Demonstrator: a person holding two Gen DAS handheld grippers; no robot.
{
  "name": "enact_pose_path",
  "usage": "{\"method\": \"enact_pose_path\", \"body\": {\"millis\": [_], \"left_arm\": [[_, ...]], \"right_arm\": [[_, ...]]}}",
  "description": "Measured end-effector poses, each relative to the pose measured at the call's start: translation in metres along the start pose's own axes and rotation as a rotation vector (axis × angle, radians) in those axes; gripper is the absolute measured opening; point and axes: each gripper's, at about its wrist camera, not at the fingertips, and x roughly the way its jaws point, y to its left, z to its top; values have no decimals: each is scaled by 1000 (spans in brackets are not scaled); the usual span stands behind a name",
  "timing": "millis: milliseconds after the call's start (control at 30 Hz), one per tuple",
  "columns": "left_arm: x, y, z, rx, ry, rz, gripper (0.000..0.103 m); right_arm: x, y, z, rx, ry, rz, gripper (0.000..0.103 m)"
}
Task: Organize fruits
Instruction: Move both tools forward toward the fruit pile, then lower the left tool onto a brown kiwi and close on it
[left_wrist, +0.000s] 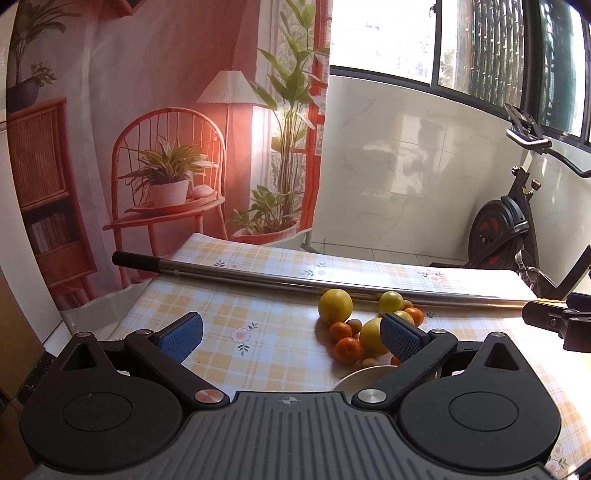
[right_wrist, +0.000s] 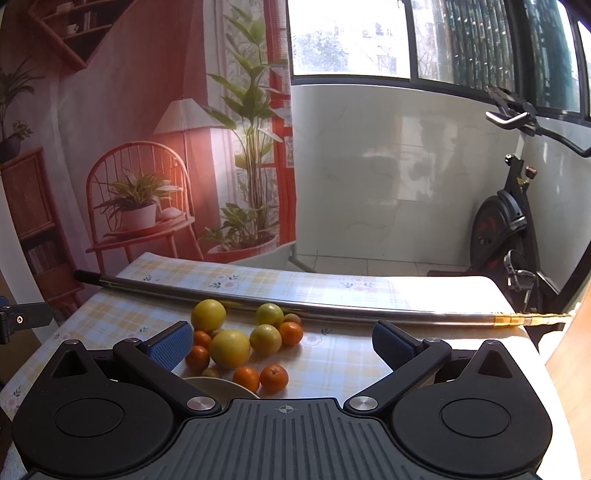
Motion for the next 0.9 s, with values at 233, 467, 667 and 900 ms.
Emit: {"method": "enact_pose_path", "body": {"millis": [233, 467, 667, 900], "left_arm": [[34, 6, -1, 34, 33, 2, 103], [69, 3, -3, 50, 48, -98, 98], [114, -12, -4, 66, 128, -141, 87], [141, -28, -16, 92, 193, -181, 80]], "right_arm": [[42, -11, -8, -13, 25, 42, 103], [74, -20, -15, -1, 55, 49, 103], [90, -26, -24, -11, 76, 36, 103], [104, -38, -27, 46, 78, 63, 103]]}}
